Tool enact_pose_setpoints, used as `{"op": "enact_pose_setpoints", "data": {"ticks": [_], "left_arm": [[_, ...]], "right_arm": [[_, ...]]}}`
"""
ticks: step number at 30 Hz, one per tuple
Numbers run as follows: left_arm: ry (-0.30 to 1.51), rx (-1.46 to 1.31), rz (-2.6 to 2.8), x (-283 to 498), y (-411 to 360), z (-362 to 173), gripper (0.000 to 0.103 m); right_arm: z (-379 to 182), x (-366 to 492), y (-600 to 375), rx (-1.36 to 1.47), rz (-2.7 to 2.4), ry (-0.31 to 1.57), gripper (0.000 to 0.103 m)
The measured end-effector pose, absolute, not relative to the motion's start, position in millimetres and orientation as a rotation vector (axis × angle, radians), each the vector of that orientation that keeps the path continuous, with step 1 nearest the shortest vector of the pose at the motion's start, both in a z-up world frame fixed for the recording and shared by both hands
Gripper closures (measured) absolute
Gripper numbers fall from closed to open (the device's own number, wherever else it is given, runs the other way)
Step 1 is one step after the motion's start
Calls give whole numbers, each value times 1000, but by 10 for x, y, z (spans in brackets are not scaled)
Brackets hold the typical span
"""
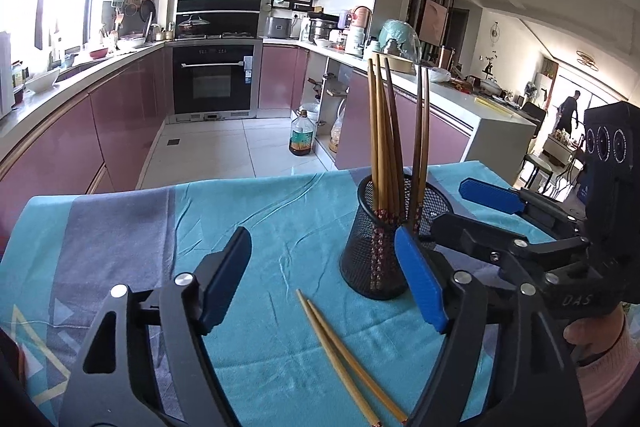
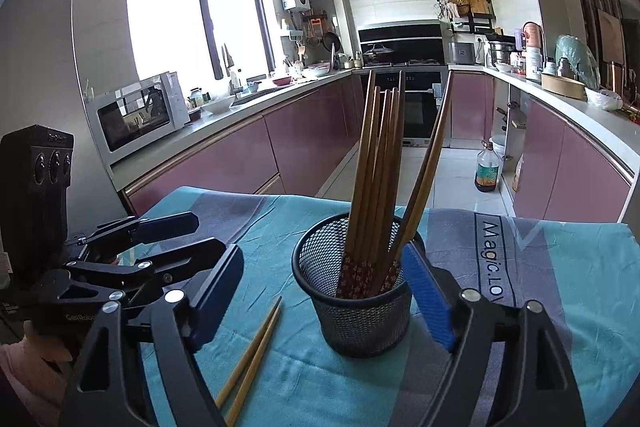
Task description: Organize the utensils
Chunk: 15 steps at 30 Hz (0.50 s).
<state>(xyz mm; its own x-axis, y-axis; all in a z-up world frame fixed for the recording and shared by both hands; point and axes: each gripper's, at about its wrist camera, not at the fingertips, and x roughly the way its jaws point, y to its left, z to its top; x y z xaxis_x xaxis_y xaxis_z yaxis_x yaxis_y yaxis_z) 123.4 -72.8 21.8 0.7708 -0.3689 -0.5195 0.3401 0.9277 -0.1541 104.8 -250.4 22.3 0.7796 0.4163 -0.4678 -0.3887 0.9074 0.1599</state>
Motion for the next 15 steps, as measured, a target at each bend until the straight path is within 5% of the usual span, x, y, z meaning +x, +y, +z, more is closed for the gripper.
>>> {"op": "enact_pose_setpoints", "data": {"ticks": [5, 15], "left_arm": [[577, -46, -321, 1099, -616, 151, 11], [576, -48, -255, 851, -446, 89, 6]], "right_arm": [[139, 969, -2447, 61, 445, 523, 8], [10, 873, -2362, 72, 426, 546, 7]]}}
